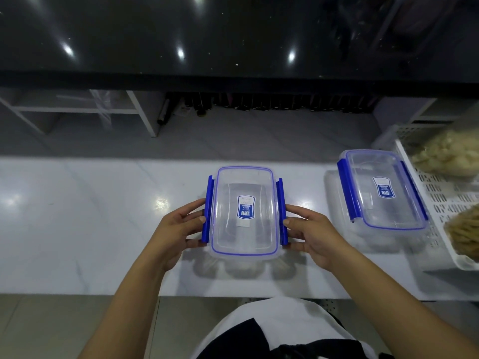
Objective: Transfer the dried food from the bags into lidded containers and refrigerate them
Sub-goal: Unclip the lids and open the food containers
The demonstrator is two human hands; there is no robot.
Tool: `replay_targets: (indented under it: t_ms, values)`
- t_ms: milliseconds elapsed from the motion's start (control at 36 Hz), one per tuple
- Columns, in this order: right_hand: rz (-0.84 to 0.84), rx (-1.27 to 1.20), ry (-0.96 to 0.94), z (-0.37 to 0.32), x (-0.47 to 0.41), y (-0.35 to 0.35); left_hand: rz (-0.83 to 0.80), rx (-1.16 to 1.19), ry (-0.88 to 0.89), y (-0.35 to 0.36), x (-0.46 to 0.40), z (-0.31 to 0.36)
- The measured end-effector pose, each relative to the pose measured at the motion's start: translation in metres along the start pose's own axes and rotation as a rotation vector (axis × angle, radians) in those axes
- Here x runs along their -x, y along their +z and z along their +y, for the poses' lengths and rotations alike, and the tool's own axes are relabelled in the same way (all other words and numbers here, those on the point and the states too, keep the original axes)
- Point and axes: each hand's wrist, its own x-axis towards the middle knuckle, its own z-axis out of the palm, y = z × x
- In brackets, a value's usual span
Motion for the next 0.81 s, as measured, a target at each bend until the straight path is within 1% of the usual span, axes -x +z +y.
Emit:
replay_targets:
  t_ms: [83, 139, 194, 222, 250, 278, 333, 389, 417, 472, 528, 639, 806]
  values:
    - [0.043, 0.052, -0.038, 0.0, 0.001, -0.001, 0.021, 0.024, -0.002, 0.002, 0.002, 0.001]
    - [0.12, 0.164, -0.106, 0.001, 0.001, -0.002, 0.12, 0.014, 0.014, 0.006, 0.005, 0.003]
    - [0.166, 0.329, -0.218, 0.0, 0.006, -0.003, 0.277, -0.109, 0.07, 0.01, 0.007, 0.004]
    - [0.143, 0.409, -0.295, -0.001, 0.01, -0.005, 0.325, -0.201, 0.117, 0.013, 0.01, 0.005]
    - [0.09, 0.5, -0.364, -0.002, 0.015, -0.005, 0.332, -0.295, 0.169, 0.017, 0.014, 0.005]
    - [0.021, 0.618, -0.411, -0.002, 0.019, -0.006, 0.302, -0.385, 0.22, 0.021, 0.018, 0.006]
    - [-0.093, 0.939, -0.445, 0.002, 0.023, -0.005, 0.155, -0.548, 0.318, 0.027, 0.027, 0.007]
    - [-0.122, 1.219, -0.451, 0.007, 0.023, 0.0, -0.01, -0.761, 0.379, 0.032, 0.031, 0.001]
    - [-0.122, 1.292, -0.45, 0.01, 0.021, 0.002, -0.058, -0.882, 0.384, 0.035, 0.031, -0.003]
    - [-0.114, 1.345, -0.448, 0.017, 0.017, 0.006, -0.076, -1.078, 0.356, 0.04, 0.03, -0.012]
    - [-0.095, 1.348, -0.459, 0.024, 0.012, 0.009, -0.042, -1.16, 0.332, 0.043, 0.028, -0.023]
    - [-0.046, 1.326, -0.517, 0.033, 0.005, 0.009, 0.023, -1.095, 0.377, 0.041, 0.02, -0.031]
    - [-0.052, 1.325, -0.52, 0.031, 0.01, 0.008, 0.003, -0.984, 0.376, 0.04, 0.019, -0.03]
